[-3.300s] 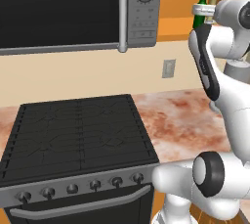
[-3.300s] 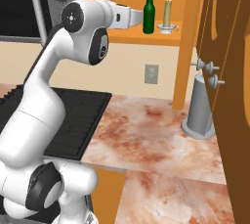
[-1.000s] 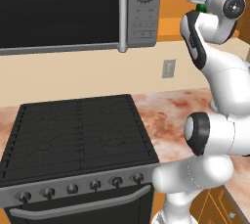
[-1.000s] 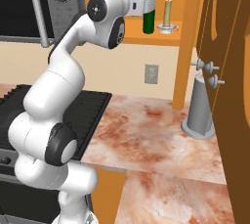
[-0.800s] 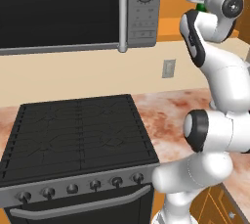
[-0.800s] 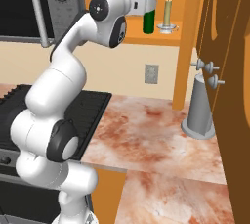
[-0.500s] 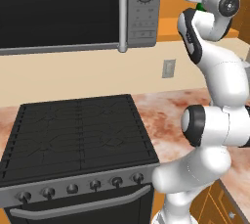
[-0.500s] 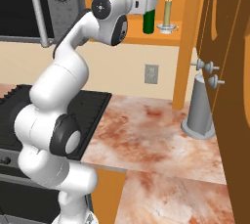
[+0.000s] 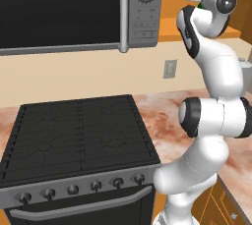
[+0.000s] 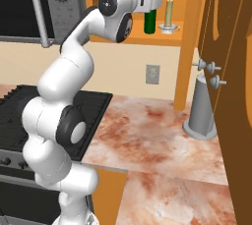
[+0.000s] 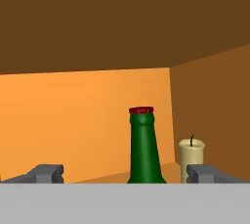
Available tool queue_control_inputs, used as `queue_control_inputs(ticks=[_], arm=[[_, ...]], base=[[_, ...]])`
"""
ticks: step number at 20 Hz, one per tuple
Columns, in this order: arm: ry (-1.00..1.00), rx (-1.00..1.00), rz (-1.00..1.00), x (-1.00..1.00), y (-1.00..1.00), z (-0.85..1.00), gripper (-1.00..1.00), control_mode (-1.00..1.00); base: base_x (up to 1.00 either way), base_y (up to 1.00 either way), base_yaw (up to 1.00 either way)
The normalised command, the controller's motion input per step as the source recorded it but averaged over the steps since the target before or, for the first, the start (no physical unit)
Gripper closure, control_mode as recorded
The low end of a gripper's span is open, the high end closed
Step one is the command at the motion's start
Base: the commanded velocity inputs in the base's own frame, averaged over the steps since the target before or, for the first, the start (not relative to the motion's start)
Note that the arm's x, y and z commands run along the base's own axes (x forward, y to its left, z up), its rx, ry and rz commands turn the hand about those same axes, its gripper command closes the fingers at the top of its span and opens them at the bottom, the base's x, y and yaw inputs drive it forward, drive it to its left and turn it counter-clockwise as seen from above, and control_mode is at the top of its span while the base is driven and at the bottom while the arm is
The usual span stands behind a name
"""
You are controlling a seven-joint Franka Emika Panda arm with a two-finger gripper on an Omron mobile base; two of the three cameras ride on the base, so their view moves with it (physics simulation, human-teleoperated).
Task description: Get the candle and the beer from the cabinet and move them to the dining counter.
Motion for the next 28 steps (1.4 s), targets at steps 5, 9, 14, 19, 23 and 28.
queue_control_inputs(ticks=[5, 9, 14, 19, 23, 28], arm=[[0.06, 0.00, 0.00, 0.17, -0.14, 0.00, -1.00, -1.00], [0.07, 0.00, 0.00, 0.16, -0.11, 0.00, -1.00, -1.00], [0.04, 0.00, 0.00, 0.14, -0.06, 0.00, -1.00, -1.00], [0.02, 0.00, 0.00, 0.15, -0.05, 0.00, -1.00, -1.00], [0.02, 0.00, 0.00, 0.14, -0.05, 0.00, -1.00, -1.00], [0.02, 0.00, 0.00, 0.16, -0.04, 0.00, -1.00, -1.00]], base=[[0.00, 0.00, 0.00], [0.00, 0.00, 0.00], [0.00, 0.00, 0.00], [0.00, 0.00, 0.00], [0.00, 0.00, 0.00], [0.00, 0.00, 0.00]])
